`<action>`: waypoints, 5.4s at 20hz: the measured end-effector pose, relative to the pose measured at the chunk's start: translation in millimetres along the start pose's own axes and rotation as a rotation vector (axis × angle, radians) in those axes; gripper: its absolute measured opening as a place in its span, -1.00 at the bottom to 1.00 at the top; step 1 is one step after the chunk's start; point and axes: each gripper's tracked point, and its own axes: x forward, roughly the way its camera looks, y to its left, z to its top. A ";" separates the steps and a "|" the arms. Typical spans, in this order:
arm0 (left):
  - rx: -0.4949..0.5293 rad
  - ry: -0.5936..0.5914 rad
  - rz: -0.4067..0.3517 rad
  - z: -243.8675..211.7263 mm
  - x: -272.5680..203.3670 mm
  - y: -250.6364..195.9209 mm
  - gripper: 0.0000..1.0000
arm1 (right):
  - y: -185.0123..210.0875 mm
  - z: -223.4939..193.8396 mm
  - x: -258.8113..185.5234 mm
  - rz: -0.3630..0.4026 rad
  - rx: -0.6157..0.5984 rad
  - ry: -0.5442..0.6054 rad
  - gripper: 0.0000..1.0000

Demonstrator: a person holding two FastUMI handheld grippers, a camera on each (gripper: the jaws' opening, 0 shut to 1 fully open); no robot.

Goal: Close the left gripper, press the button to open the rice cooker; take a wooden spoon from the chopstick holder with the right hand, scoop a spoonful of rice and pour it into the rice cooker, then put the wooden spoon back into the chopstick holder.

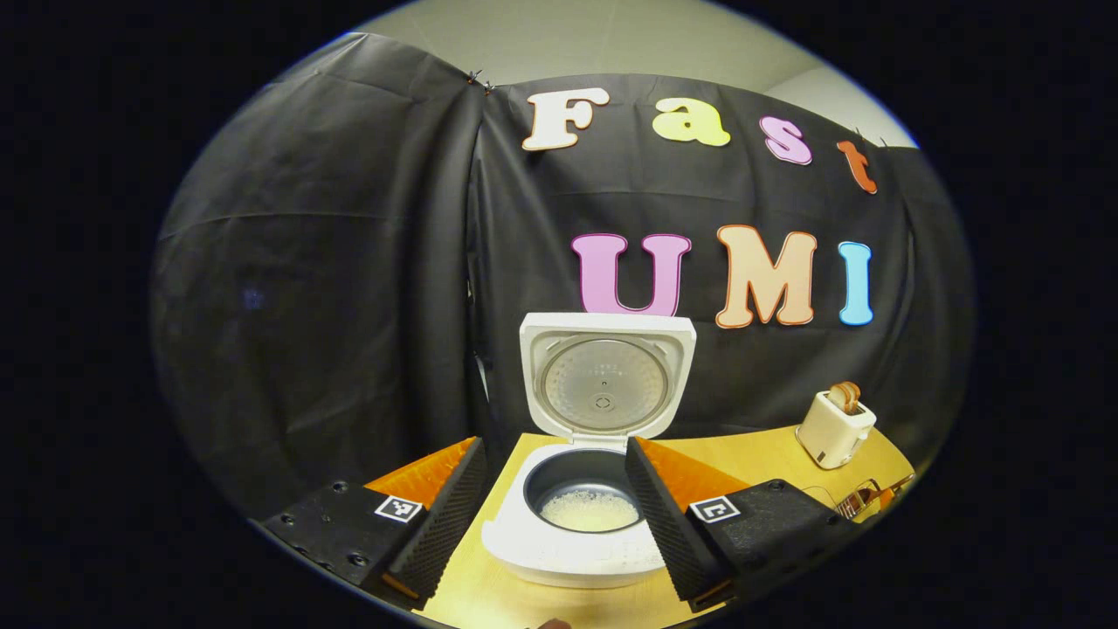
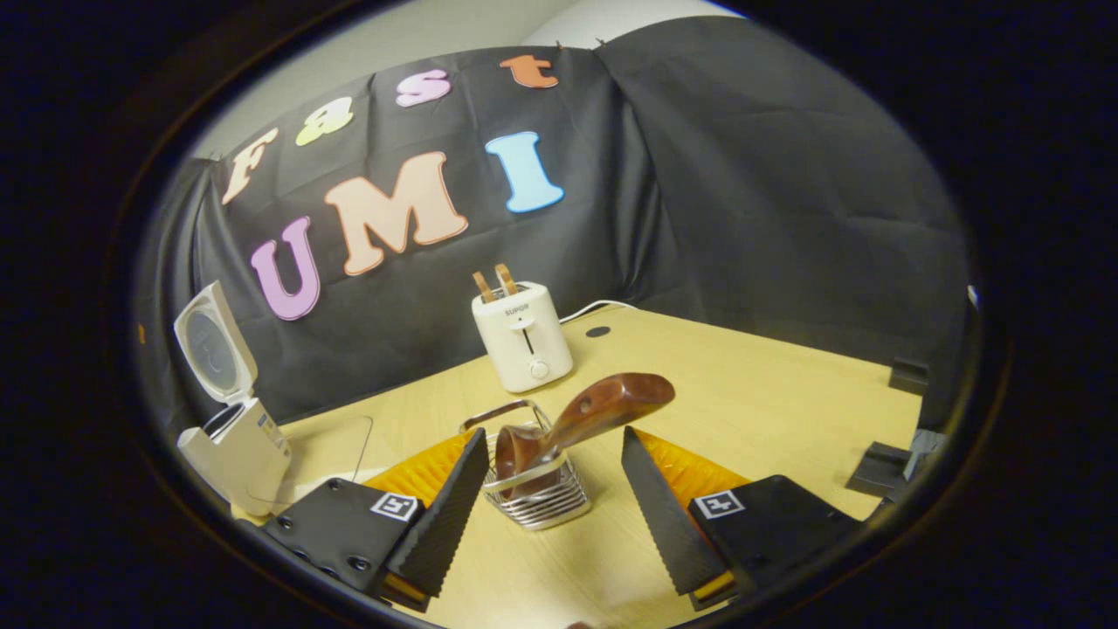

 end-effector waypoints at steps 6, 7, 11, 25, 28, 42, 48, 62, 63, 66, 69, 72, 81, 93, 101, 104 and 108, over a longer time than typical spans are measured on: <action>0.002 0.013 -0.034 -0.2 -2.2 -22.0 0.89 | 1.0 13.9 33.7 -0.007 0.061 -0.031 0.33; 0.006 0.008 -0.042 2.7 -3.2 -26.7 0.89 | -4.0 10.6 38.2 -0.030 0.073 -0.017 0.18; 0.017 -0.014 -0.069 8.9 -6.0 -40.0 0.89 | -1.2 18.7 39.5 -0.030 0.099 -0.030 -0.27; -0.019 0.001 -0.049 0.0 -5.1 -31.7 0.90 | 28.0 30.5 67.8 0.000 0.056 0.038 -0.67; -0.025 -0.009 -0.052 1.3 -8.7 -29.5 0.88 | 31.0 33.2 68.3 -0.006 0.029 0.056 -0.67; -0.026 0.041 -0.131 -34.9 -5.9 -33.9 0.89 | 64.8 113.7 40.0 -0.003 -0.117 -0.038 -0.68; -0.044 0.077 -0.203 -54.4 11.7 -52.9 0.88 | 114.0 149.0 17.5 0.042 -0.180 -0.095 -0.67; -0.027 0.091 -0.183 -61.7 18.3 -22.3 0.89 | 288.4 43.5 2.0 0.314 -0.441 0.009 -0.67; -0.022 0.092 -0.175 -62.8 16.6 -17.9 0.89 | 293.8 32.3 4.3 0.313 -0.482 0.015 -0.67; -0.005 0.094 -0.159 -64.3 13.7 -7.8 0.87 | 299.2 3.1 9.9 0.301 -0.577 0.031 -0.67; 0.016 0.098 -0.155 -68.9 11.0 -2.6 0.88 | 299.2 -24.4 11.9 0.293 -0.626 0.065 -0.67; 0.022 0.107 -0.161 -73.0 8.5 0.0 0.88 | 302.6 -49.2 11.5 0.303 -0.597 0.119 -0.67; 0.053 0.108 -0.166 -75.5 8.2 13.0 0.88 | 314.3 -74.3 0.6 0.292 -0.244 0.246 -0.67; 0.068 0.102 -0.221 -74.2 14.9 8.6 0.88 | 248.8 -75.2 13.2 0.157 0.406 0.327 -0.68; 0.037 0.103 -0.289 -73.5 10.7 -11.4 0.87 | 246.5 -52.6 12.2 0.192 0.656 0.306 -0.67; 0.030 0.108 -0.302 -76.1 9.6 -11.5 0.94 | 250.1 -39.3 5.7 0.205 0.738 0.294 -0.75; 0.018 0.112 -0.313 -77.8 6.7 -7.3 0.88 | 262.0 -11.3 -6.8 0.243 0.828 0.257 -0.72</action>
